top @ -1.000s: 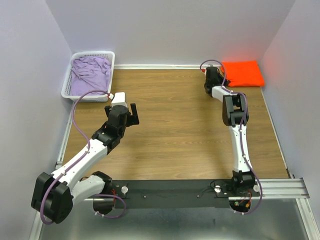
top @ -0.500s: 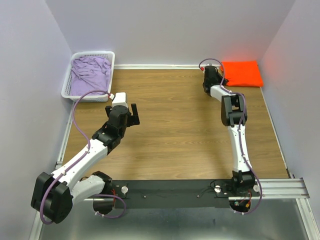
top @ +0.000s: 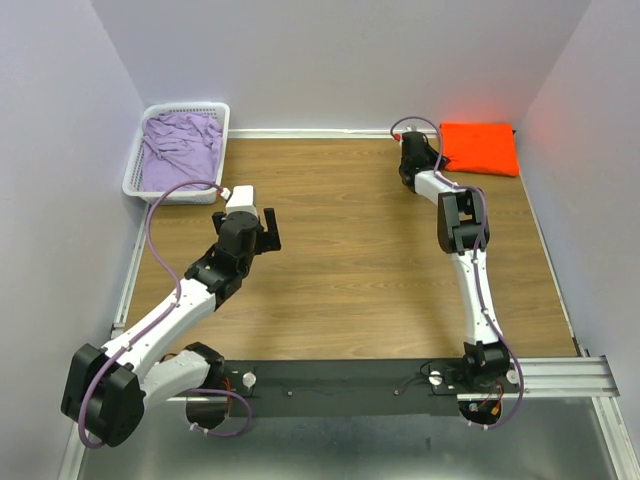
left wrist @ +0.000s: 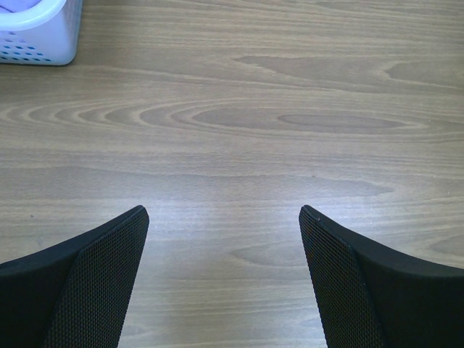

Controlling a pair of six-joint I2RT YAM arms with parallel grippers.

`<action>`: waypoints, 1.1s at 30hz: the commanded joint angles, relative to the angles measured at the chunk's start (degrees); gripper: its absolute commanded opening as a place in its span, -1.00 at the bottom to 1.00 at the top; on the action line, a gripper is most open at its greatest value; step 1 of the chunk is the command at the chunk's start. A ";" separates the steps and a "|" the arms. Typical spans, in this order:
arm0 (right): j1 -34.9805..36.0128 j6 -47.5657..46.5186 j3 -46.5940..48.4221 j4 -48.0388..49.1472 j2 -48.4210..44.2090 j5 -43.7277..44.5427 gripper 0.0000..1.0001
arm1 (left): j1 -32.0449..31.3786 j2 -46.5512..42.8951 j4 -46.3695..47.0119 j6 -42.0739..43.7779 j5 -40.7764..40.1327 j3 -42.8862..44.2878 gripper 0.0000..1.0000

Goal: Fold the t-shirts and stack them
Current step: Neatly place the folded tshirt to the corner, then reset both grippers

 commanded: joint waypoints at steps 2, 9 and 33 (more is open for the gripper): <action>-1.38 3.33 -1.57 -4.11 3.23 -2.31 -0.78 | -0.69 -1.11 0.95 -0.22 -1.36 -0.63 0.84; -1.38 5.00 -2.28 -4.20 2.00 -2.05 -0.36 | -1.13 -1.19 1.04 -0.22 -1.37 -0.63 0.85; 6.61 48.84 -27.13 -36.17 -64.03 -17.95 1.00 | -0.78 -15.60 -11.96 0.31 -14.80 10.09 0.93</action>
